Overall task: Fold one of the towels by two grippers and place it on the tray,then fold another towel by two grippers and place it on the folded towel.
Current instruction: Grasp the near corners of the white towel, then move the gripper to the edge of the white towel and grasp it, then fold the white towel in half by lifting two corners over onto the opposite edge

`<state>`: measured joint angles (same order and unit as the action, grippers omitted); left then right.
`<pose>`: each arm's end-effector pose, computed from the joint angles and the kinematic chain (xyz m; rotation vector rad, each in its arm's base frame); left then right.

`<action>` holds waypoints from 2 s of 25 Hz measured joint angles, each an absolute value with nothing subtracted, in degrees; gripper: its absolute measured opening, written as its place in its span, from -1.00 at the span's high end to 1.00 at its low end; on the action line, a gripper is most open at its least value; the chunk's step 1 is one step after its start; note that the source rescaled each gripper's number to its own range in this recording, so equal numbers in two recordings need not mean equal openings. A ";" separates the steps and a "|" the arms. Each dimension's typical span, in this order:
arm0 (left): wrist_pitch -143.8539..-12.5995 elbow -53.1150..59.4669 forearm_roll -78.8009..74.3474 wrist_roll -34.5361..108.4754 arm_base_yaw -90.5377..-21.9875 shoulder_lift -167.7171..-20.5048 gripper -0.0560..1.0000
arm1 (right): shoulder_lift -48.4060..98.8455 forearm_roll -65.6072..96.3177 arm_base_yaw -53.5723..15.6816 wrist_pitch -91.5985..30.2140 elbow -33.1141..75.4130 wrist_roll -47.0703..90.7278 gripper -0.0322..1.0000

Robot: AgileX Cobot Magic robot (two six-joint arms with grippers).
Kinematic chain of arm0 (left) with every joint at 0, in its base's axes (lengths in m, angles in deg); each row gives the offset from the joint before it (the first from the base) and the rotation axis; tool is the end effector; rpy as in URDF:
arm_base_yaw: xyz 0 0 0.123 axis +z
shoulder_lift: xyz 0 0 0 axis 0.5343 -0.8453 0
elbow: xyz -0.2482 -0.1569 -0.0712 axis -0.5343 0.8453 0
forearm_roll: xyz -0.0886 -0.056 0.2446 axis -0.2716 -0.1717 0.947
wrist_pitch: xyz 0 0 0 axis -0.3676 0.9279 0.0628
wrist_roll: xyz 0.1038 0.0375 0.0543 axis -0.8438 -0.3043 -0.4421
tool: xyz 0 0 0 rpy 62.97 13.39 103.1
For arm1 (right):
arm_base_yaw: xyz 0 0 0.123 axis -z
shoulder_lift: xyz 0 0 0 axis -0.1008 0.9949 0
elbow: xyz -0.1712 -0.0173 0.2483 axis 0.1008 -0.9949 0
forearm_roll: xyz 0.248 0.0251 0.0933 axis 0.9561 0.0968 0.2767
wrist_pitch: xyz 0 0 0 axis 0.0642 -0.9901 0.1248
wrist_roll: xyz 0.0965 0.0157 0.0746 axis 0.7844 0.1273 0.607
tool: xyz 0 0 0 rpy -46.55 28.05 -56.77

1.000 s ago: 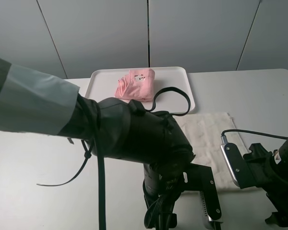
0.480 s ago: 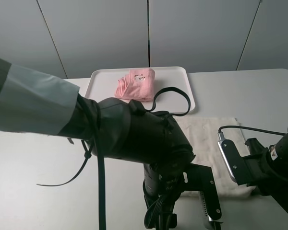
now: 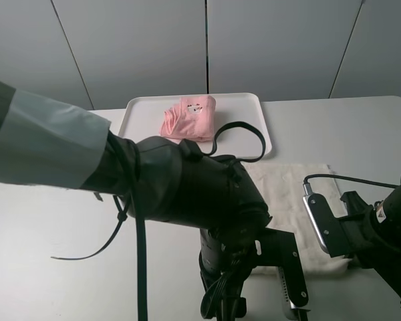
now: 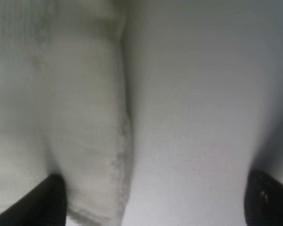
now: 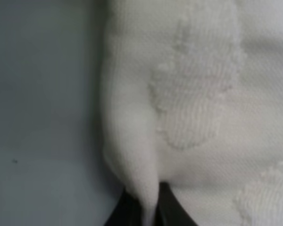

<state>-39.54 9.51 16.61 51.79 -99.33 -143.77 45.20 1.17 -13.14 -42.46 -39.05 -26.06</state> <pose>0.1651 -0.3696 0.0600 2.1721 2.1678 0.0596 0.1669 0.0522 0.0585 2.3228 -2.1085 0.0670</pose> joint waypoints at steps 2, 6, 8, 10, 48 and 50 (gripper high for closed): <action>-39.65 9.51 17.03 52.28 -99.33 -143.77 -0.71 | 45.20 1.17 -13.14 -42.46 -39.05 -26.06 0.93; -40.14 9.51 17.79 52.62 -99.33 -143.77 -0.09 | 45.20 1.17 -13.14 -42.46 -39.05 -26.06 0.93; -40.72 9.51 18.38 53.13 -99.33 -143.81 0.24 | 45.20 1.17 -13.14 -42.46 -39.05 -26.06 0.93; -41.41 9.51 19.20 54.79 -99.33 -143.81 0.52 | 45.20 1.17 -13.14 -42.46 -39.05 -26.06 0.93; -37.54 9.51 24.74 71.03 -99.33 -133.79 0.89 | 14.18 20.21 -13.10 -56.23 -40.45 -14.67 0.94; -37.54 9.51 26.32 73.22 -99.33 -133.68 0.89 | 12.75 20.21 -13.10 -55.68 -40.45 -12.18 0.94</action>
<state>-37.54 9.51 26.32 73.22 -99.33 -133.68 12.75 20.21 -13.10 -55.68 -40.45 -12.18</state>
